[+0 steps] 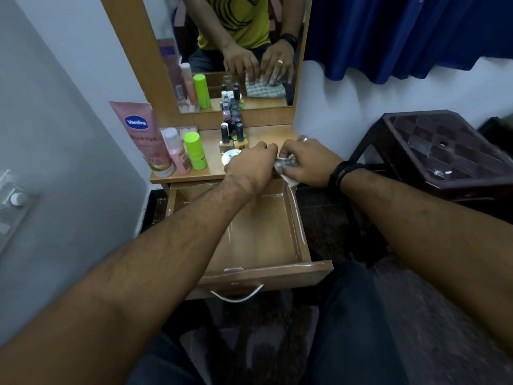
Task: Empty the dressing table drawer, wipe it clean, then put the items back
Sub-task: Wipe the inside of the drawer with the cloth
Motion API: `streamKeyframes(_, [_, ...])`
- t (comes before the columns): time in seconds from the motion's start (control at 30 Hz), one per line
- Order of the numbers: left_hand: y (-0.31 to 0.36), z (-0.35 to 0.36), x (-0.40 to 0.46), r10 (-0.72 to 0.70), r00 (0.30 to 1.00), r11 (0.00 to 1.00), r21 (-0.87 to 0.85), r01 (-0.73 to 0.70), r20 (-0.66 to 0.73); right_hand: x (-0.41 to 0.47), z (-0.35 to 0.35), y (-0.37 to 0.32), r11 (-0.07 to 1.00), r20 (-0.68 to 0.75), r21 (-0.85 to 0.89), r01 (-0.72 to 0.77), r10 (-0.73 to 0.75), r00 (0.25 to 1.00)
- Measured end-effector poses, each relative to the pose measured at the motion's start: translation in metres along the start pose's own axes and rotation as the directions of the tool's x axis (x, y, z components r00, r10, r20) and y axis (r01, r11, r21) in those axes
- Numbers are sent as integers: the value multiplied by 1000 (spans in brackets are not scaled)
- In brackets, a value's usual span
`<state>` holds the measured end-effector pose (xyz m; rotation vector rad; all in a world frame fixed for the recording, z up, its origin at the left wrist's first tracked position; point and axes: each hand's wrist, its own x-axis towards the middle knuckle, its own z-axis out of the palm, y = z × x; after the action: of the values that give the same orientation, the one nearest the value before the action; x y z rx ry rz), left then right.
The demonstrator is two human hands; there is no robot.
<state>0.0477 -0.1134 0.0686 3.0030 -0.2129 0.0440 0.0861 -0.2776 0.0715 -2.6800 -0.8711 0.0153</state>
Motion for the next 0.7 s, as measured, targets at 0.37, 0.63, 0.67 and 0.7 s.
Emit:
streamKeyframes(0.37, [-17, 4, -50, 63, 993, 998, 7, -63, 95, -30, 30, -45, 978, 241, -204, -41, 91, 966])
streamKeyframes(0.63, [-45, 28, -81, 22, 990, 999, -52, -14, 140, -31, 66, -85, 946, 306, -321, -41, 145, 941])
streamKeyframes(0.67, [-49, 31, -86, 7, 989, 999, -47, 0, 146, -29, 68, -88, 948, 347, -317, -38, 153, 925])
streamKeyframes(0.7, [-53, 34, -90, -8, 988, 999, -43, 15, 153, -27, 69, -92, 954, 382, -297, -36, 153, 911])
